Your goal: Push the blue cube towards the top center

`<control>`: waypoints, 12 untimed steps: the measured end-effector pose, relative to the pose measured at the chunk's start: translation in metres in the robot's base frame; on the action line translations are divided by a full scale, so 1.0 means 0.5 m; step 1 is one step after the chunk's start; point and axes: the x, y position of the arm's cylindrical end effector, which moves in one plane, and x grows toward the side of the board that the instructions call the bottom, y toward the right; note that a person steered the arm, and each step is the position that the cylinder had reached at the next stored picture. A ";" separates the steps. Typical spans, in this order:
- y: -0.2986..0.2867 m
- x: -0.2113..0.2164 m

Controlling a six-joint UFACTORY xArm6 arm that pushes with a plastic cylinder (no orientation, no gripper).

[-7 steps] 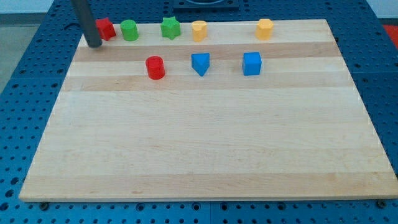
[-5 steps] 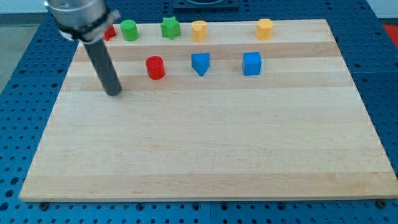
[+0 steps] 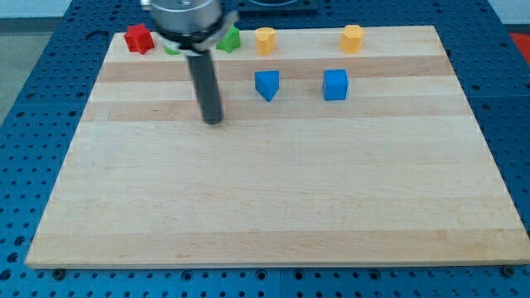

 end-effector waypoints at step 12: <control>0.294 -0.120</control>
